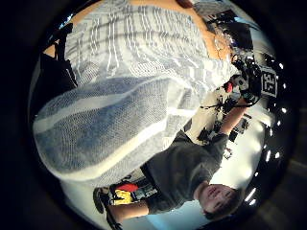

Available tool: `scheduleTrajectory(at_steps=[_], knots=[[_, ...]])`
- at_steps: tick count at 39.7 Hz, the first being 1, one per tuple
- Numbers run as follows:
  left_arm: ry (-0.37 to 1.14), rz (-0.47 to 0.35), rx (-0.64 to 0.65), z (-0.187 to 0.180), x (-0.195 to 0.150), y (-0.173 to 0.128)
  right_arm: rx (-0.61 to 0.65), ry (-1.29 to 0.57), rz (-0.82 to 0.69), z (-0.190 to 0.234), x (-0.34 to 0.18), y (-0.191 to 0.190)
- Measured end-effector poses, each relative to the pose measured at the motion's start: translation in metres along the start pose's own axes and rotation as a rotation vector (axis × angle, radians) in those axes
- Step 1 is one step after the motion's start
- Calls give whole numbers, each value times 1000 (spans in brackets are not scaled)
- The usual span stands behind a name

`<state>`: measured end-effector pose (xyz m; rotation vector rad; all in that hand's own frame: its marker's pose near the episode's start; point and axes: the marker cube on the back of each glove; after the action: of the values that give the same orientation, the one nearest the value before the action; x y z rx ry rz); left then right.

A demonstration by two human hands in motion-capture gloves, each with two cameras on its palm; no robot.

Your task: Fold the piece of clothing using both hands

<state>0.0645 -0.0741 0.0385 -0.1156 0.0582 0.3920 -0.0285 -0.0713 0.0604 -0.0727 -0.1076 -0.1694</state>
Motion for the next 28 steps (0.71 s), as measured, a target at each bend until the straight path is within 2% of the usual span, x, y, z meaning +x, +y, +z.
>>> scheduleTrajectory(at_steps=[4,8,12,15,20,25,28], knots=[[-14,-20,65,-30,-7,-5,-12,13,14,-35,3,-11],[-55,-93,130,-54,-22,-32,-10,4,65,-59,11,-39],[-115,-188,171,-66,-35,-68,9,10,138,-61,18,-87],[-179,-241,197,-73,-27,-79,23,72,214,-50,22,-128],[-284,-322,269,-60,-31,-118,77,240,288,-26,23,-169],[-261,-284,316,-33,-32,-160,193,352,303,-24,16,-167],[-289,-337,323,-15,-43,-180,303,391,319,-15,18,-179]])
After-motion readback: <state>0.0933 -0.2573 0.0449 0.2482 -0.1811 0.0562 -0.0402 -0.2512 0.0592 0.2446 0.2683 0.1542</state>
